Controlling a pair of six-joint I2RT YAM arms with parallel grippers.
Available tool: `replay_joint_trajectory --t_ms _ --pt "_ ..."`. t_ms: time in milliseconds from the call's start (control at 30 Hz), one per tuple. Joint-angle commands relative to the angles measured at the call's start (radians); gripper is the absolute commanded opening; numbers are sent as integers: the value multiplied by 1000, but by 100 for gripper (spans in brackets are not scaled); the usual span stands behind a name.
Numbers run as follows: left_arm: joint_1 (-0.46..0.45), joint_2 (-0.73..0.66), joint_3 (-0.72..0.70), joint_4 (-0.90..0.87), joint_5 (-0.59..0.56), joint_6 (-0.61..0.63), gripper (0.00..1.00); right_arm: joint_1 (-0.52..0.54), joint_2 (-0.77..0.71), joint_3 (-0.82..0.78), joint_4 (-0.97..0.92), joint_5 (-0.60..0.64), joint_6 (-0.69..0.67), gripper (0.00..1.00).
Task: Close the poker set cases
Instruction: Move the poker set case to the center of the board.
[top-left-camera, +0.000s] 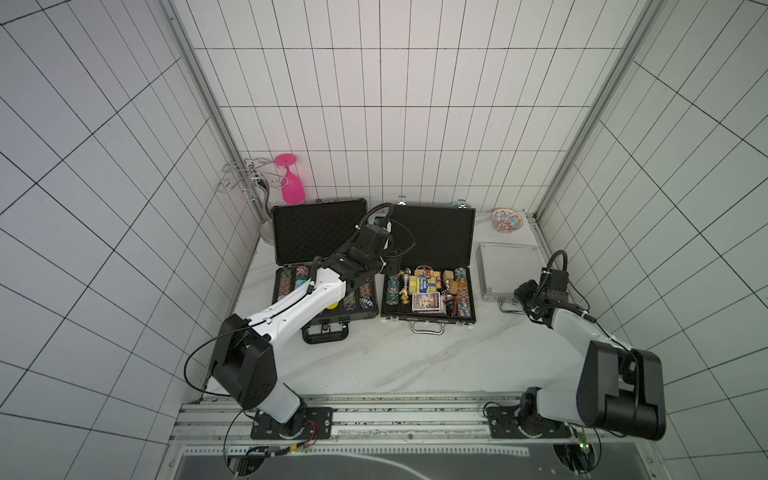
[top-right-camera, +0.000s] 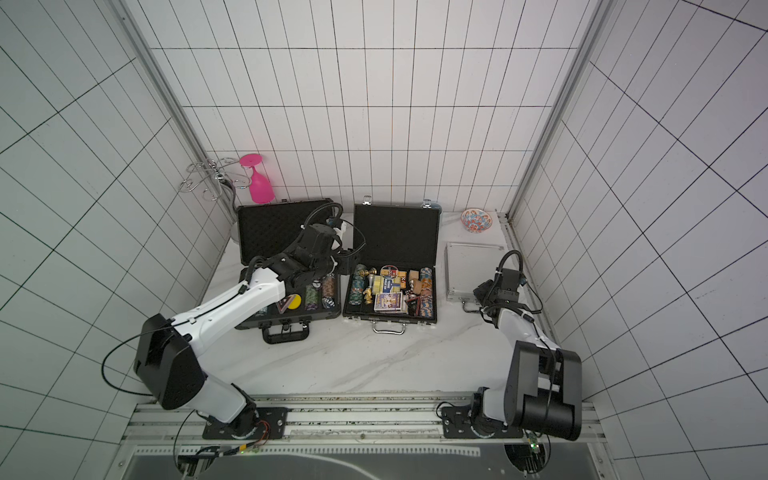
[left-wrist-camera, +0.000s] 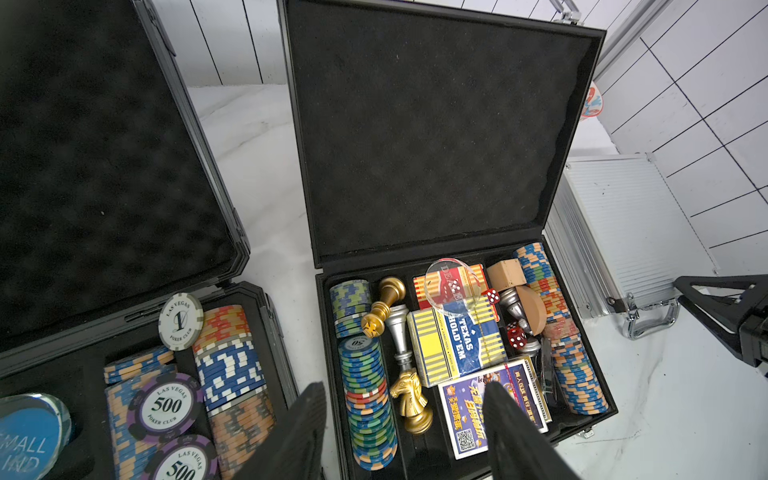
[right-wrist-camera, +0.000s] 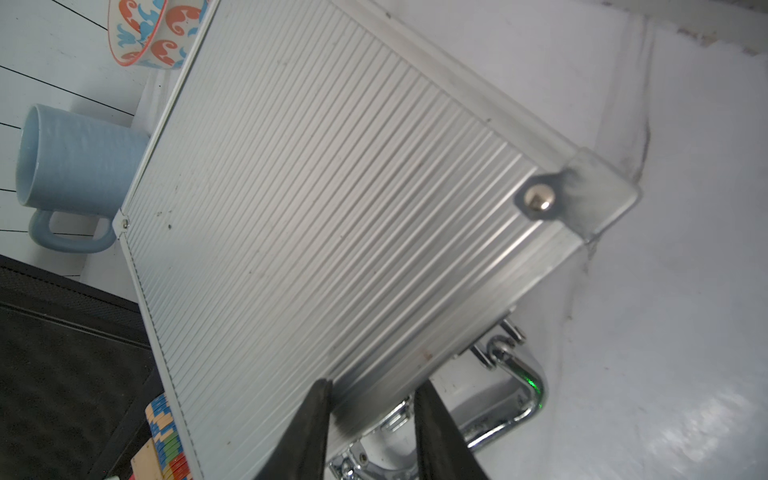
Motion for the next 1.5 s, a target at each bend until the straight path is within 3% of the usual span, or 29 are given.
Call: replay_joint_trajectory --t_ms 0,967,1333,1467 --pt "5 -4 -8 28 -20 -9 61 6 45 -12 -9 -14 18 35" --pt "15 19 -8 35 -29 -12 61 18 185 97 27 -7 6 35" --pt "17 21 6 23 -29 -9 61 23 163 112 14 -8 -22 35" --pt "17 11 8 19 -31 -8 61 22 121 129 -22 -10 -58 40"
